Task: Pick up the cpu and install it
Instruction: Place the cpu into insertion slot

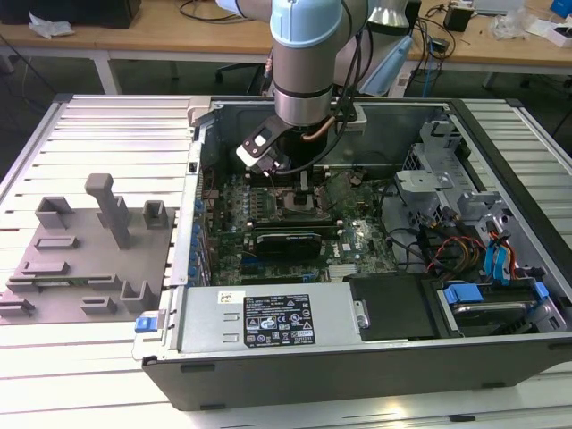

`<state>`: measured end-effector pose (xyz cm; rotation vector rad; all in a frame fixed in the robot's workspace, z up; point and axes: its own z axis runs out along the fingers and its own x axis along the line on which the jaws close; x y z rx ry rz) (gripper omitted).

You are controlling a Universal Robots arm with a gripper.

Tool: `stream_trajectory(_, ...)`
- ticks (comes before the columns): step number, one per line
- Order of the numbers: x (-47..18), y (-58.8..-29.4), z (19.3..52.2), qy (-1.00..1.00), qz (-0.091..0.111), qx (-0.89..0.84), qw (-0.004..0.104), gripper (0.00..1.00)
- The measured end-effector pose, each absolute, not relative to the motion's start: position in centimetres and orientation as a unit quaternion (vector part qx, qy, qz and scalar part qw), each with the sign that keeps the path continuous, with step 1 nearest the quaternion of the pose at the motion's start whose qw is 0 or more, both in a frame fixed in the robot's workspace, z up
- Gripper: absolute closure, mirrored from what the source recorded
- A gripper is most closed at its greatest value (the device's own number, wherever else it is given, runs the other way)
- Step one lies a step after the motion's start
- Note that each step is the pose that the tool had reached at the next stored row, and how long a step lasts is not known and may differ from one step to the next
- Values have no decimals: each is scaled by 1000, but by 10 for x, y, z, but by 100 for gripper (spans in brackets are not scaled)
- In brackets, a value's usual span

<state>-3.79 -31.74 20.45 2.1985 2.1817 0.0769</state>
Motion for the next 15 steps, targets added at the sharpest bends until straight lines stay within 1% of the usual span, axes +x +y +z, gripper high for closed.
stream_trajectory(4,-38,-317,217,704,24,709,22,89)
stream_trajectory(11,-38,-316,252,704,23,709,23,89)
stream_trajectory(15,-38,-315,264,704,22,709,24,89)
